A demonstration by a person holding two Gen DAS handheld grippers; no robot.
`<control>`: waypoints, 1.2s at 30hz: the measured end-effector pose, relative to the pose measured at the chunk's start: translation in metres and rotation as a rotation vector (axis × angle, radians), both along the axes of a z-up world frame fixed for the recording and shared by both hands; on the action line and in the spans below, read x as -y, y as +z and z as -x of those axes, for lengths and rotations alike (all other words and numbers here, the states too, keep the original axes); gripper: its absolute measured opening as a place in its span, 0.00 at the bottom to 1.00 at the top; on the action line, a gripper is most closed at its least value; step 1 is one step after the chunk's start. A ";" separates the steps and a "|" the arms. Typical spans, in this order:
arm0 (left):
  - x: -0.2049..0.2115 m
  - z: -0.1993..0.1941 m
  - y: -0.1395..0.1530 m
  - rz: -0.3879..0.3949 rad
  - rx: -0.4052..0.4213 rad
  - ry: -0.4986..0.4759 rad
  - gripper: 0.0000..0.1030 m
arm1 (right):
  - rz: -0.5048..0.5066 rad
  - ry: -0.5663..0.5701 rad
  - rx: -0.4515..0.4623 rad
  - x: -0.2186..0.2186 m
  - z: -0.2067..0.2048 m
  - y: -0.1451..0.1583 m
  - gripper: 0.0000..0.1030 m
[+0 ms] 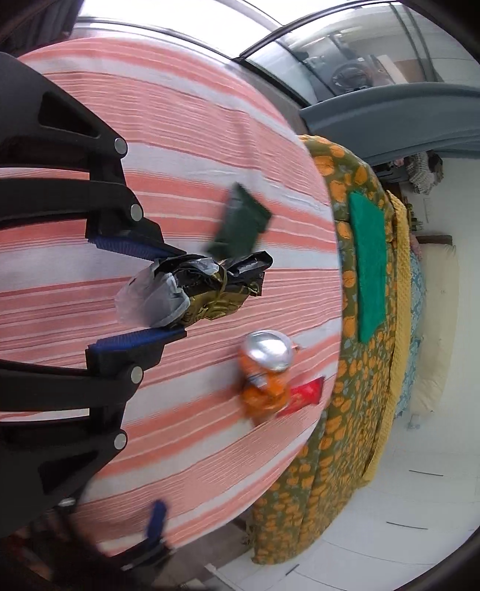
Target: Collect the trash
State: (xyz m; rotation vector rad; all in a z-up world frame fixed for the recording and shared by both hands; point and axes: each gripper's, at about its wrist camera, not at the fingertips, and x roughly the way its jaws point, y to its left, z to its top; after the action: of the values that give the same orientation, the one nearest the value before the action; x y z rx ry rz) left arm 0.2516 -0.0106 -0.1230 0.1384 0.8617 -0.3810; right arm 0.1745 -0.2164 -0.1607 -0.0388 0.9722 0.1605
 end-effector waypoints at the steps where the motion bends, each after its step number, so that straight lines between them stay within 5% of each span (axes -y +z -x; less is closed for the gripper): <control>1: -0.005 0.010 -0.003 0.004 -0.011 0.003 0.35 | 0.000 0.000 0.000 0.000 0.000 0.000 0.92; 5: -0.023 0.040 -0.026 -0.005 -0.045 0.029 0.41 | 0.000 0.000 0.000 0.000 0.000 0.000 0.92; 8: -0.027 0.037 -0.039 0.002 -0.042 0.049 0.59 | 0.001 0.000 0.000 0.001 0.000 0.000 0.92; 10: -0.023 0.031 -0.041 0.004 -0.052 0.047 0.83 | 0.001 0.000 0.000 0.000 0.000 0.000 0.92; 12: -0.014 0.024 -0.045 -0.049 -0.075 0.059 0.95 | 0.000 0.000 0.000 0.001 0.000 0.000 0.92; 14: -0.005 0.019 -0.047 -0.094 -0.063 0.063 0.96 | 0.001 0.000 0.000 0.001 0.000 0.000 0.93; 36: -0.009 0.007 -0.048 -0.073 -0.069 0.093 0.96 | -0.002 0.001 -0.001 0.001 0.000 0.000 0.93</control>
State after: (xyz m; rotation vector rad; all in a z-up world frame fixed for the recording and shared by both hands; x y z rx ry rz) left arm 0.2448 -0.0020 -0.1706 0.1526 0.9468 -0.2682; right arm 0.1745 -0.2175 -0.1609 -0.0373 0.9729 0.1624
